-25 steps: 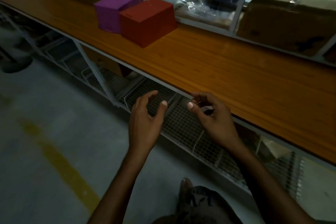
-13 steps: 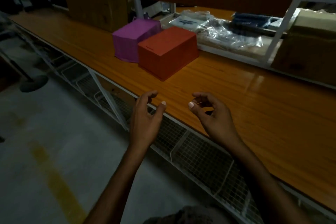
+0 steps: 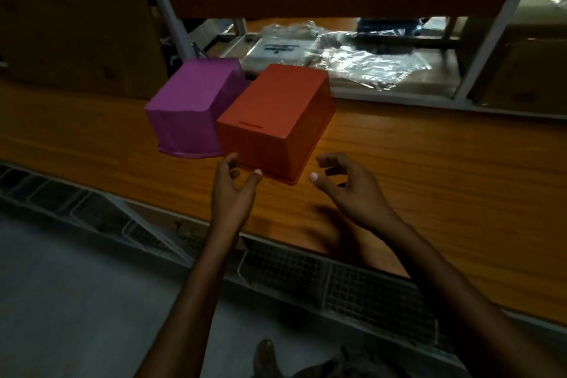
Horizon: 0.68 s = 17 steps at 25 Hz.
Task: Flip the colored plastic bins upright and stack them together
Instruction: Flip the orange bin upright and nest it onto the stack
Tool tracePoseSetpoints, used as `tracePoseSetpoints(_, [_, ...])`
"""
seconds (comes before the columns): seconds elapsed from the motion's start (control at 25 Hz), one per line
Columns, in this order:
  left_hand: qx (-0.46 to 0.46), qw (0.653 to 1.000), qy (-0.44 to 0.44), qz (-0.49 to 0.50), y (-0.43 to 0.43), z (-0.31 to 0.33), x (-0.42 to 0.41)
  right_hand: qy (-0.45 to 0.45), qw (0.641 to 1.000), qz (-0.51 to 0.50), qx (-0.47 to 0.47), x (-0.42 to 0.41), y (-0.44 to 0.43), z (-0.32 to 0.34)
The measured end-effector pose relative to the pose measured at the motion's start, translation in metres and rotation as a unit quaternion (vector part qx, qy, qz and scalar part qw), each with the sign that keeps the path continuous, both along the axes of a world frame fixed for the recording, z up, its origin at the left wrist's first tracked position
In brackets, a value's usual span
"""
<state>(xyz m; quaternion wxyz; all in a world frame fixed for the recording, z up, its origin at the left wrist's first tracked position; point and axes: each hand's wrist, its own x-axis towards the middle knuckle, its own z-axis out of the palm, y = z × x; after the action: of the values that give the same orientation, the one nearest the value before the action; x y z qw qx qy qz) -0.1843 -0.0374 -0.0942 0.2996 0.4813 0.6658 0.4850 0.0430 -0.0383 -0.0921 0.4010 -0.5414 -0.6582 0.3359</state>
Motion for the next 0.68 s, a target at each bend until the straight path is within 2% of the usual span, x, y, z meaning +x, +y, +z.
tracePoseSetpoints(0.16, [-0.05,0.998,-0.012,-0.043,0.077,-0.027,-0.067,-0.025,0.996,-0.07,-0.041,-0.062,0.046,-0.027])
tracePoseSetpoints(0.32, [-0.089,0.993,0.005,-0.081,0.137,-0.048,-0.092,-0.044,0.987,-0.137,-0.068,-0.098,0.076,-0.046])
tracePoseSetpoints(0.56, [-0.074,0.987,-0.069,-0.126,0.163,-0.065,-0.1,-0.028,0.983,-0.159,-0.088,-0.11,0.09,-0.056])
tracePoseSetpoints(0.68, [0.014,0.981,-0.134,-0.141,0.166,-0.033,-0.1,-0.028,0.985,-0.166,-0.026,-0.097,0.085,-0.027])
